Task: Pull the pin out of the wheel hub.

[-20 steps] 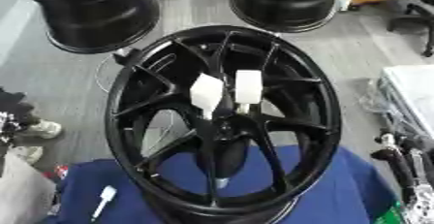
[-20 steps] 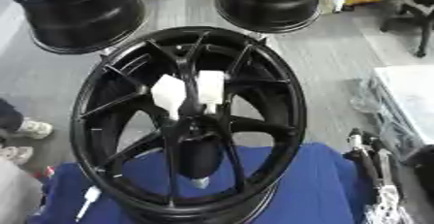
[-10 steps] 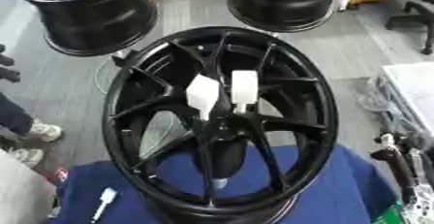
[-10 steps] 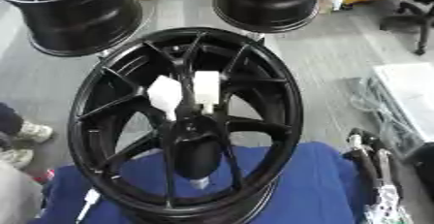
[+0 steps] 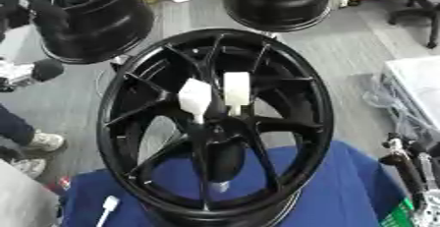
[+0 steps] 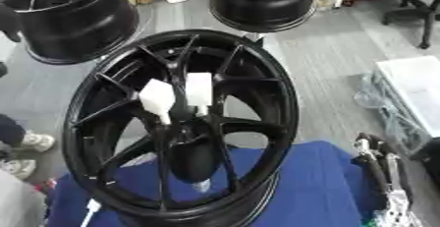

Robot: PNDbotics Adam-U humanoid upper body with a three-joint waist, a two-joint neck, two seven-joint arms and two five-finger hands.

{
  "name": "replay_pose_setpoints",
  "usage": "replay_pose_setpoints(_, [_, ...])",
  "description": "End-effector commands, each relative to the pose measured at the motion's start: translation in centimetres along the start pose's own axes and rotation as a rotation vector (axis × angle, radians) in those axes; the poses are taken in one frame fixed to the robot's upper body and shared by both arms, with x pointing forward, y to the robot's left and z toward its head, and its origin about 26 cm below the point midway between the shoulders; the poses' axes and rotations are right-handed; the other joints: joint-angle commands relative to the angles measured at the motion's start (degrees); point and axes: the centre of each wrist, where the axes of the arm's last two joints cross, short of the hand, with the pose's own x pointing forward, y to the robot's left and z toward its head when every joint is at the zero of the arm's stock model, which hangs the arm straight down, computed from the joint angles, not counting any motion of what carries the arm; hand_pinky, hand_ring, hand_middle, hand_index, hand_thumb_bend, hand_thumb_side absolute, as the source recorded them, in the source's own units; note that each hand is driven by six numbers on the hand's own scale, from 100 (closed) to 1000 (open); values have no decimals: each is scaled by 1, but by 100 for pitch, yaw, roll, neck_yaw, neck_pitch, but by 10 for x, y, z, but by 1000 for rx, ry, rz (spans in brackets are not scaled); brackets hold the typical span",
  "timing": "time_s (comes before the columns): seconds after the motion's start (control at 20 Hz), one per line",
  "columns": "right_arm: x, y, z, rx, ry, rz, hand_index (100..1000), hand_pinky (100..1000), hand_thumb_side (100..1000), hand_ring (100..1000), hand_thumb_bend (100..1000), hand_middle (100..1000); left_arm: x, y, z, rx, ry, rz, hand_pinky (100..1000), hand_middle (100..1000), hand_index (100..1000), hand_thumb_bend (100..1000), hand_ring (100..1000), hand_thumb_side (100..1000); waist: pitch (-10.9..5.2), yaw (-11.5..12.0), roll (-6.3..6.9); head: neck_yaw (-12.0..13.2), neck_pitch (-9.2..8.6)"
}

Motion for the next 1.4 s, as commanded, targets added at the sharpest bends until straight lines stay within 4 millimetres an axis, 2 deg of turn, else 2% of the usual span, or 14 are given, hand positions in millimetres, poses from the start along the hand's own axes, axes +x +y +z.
replay_pose_setpoints(0.05, [6, -5, -5, 12, -30, 22, 776, 604, 799, 489, 100, 617, 6, 27, -3, -160, 2, -178, 726, 620, 762, 715, 587, 529, -94, -29, -21, 29, -37])
replay_pose_setpoints(0.2, [6, -4, -5, 17, -32, 20, 776, 604, 799, 489, 100, 617, 5, 32, -5, -226, -21, -233, 726, 620, 762, 715, 587, 529, -87, -49, -31, 40, -50])
replay_pose_setpoints(0.25, [7, -3, -6, 21, -33, 21, 776, 604, 797, 489, 100, 617, 5, 32, -6, -235, -34, -241, 738, 645, 779, 747, 619, 477, -88, -73, -29, 65, -52])
replay_pose_setpoints(0.35, [7, -3, -6, 29, -36, 24, 776, 604, 797, 489, 100, 617, 13, 26, -21, -277, -101, -273, 743, 653, 796, 753, 634, 453, -90, -121, -23, 96, -57])
replay_pose_setpoints(0.6, [7, -2, -6, 32, -36, 22, 776, 604, 798, 489, 100, 617, 14, 4, -62, -414, -186, -322, 769, 701, 844, 805, 678, 379, -87, -142, -36, 75, -81])
replay_pose_setpoints(0.85, [8, -1, -7, 39, -39, 19, 776, 604, 799, 489, 100, 617, 17, -10, -91, -515, -244, -363, 771, 722, 852, 803, 685, 374, -82, -174, -42, 82, -106])
replay_pose_setpoints(1.35, [9, 1, -8, 48, -45, 18, 776, 603, 800, 489, 100, 617, 28, -15, -120, -606, -270, -350, 754, 699, 843, 755, 662, 413, -86, -225, -46, 127, -108])
replay_pose_setpoints(1.4, [9, 1, -8, 50, -46, 18, 776, 603, 796, 489, 100, 617, 28, -16, -122, -611, -273, -350, 753, 698, 842, 776, 661, 394, -88, -230, -45, 134, -102])
